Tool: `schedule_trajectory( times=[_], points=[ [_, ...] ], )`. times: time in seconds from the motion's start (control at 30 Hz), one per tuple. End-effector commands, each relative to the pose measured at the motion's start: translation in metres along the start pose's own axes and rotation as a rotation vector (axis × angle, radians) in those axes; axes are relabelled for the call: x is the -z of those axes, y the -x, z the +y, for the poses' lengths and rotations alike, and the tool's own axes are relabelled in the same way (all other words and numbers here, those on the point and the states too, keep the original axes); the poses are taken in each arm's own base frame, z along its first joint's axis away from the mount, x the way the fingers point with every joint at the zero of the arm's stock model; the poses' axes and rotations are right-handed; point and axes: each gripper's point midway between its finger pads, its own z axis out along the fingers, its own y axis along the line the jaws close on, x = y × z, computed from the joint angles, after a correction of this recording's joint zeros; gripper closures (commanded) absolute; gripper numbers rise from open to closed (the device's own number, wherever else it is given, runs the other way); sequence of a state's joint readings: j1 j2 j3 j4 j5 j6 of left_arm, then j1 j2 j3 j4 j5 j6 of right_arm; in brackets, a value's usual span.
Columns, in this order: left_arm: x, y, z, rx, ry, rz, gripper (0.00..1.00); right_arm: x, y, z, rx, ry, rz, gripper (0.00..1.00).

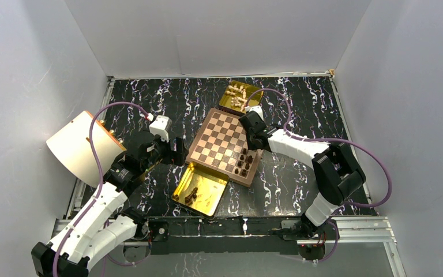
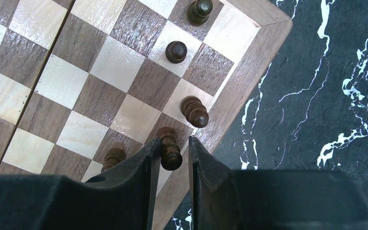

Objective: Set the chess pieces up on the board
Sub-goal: Place the chess piece on the chessboard.

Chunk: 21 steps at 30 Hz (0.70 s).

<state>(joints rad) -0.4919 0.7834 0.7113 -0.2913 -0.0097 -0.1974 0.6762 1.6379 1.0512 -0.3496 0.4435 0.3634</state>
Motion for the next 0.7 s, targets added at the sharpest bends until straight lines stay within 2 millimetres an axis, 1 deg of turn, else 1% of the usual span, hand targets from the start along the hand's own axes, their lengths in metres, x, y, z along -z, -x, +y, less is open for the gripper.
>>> schedule_trajectory(
  times=[0.0, 0.27, 0.33, 0.67],
  points=[
    [0.0022, 0.0053, -0.0006, -0.010, -0.011, -0.030, 0.06, -0.0006, 0.0136, -0.0008, -0.018, -0.021, -0.028, 0.65],
    [0.0022, 0.0053, -0.0007, -0.009, -0.011, -0.031, 0.06, -0.0024, 0.0122, 0.0015, -0.020, -0.014, -0.018, 0.64],
    [0.0027, 0.0047, -0.0057, -0.009, -0.039, -0.025, 0.06, -0.0035, 0.0116, 0.0023, -0.019, -0.015, -0.014, 0.64],
    [0.0040, 0.0051, -0.0067, -0.008, -0.045, -0.030, 0.06, -0.0098, 0.0075, 0.0021, -0.037, -0.031, -0.001, 0.62]
  ],
)
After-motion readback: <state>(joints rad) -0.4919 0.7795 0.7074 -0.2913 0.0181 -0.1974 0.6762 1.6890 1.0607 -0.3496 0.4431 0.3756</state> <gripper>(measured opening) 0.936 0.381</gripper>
